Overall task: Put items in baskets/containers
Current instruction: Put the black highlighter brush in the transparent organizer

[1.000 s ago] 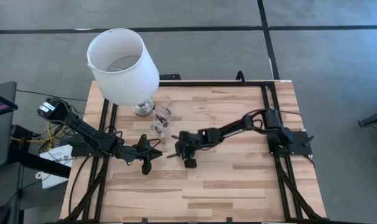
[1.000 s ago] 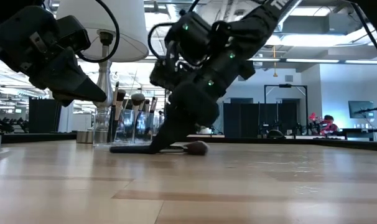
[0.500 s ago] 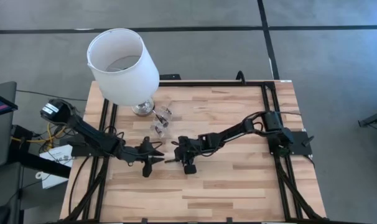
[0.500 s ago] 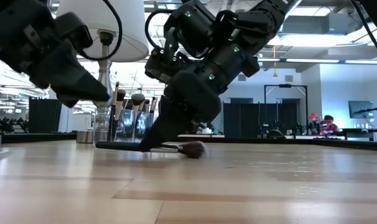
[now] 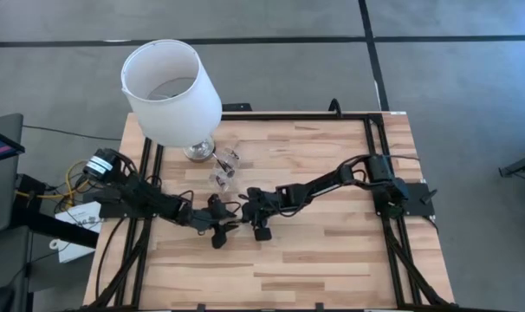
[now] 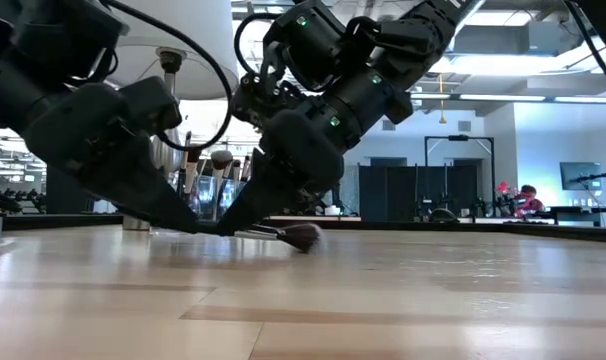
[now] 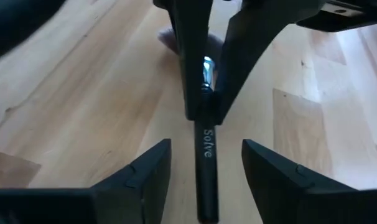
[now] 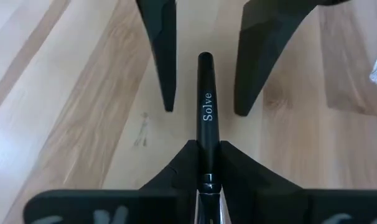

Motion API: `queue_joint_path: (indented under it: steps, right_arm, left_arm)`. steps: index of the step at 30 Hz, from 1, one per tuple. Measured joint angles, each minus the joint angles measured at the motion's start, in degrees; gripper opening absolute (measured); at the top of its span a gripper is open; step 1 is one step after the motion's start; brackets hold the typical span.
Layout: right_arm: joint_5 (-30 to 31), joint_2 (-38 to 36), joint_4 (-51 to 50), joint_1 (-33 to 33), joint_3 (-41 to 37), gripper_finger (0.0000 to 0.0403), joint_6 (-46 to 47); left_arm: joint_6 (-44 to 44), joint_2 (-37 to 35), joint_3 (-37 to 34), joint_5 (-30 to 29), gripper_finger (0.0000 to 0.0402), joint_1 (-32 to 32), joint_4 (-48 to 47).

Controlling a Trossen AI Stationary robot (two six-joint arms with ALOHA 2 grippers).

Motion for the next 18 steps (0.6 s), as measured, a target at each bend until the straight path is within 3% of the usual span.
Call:
queue_joint_path:
  steps: [8,14,18]
  right_arm:
    - [0.0,0.0,0.7,0.0,0.0,0.0034,-0.1]
    - [0.0,0.0,0.6,0.0,0.0,0.0046,-1.5]
    - [0.2,0.0,0.4,0.0,0.0,0.0039,-1.3]
  left_arm:
    - [0.1,0.2,0.1,0.6,0.0133,0.9,0.0]
    - [0.0,0.2,0.1,6.8,0.0063,2.3,-0.1]
    - [-0.2,0.2,0.1,7.9,0.0040,3.4,-0.3]
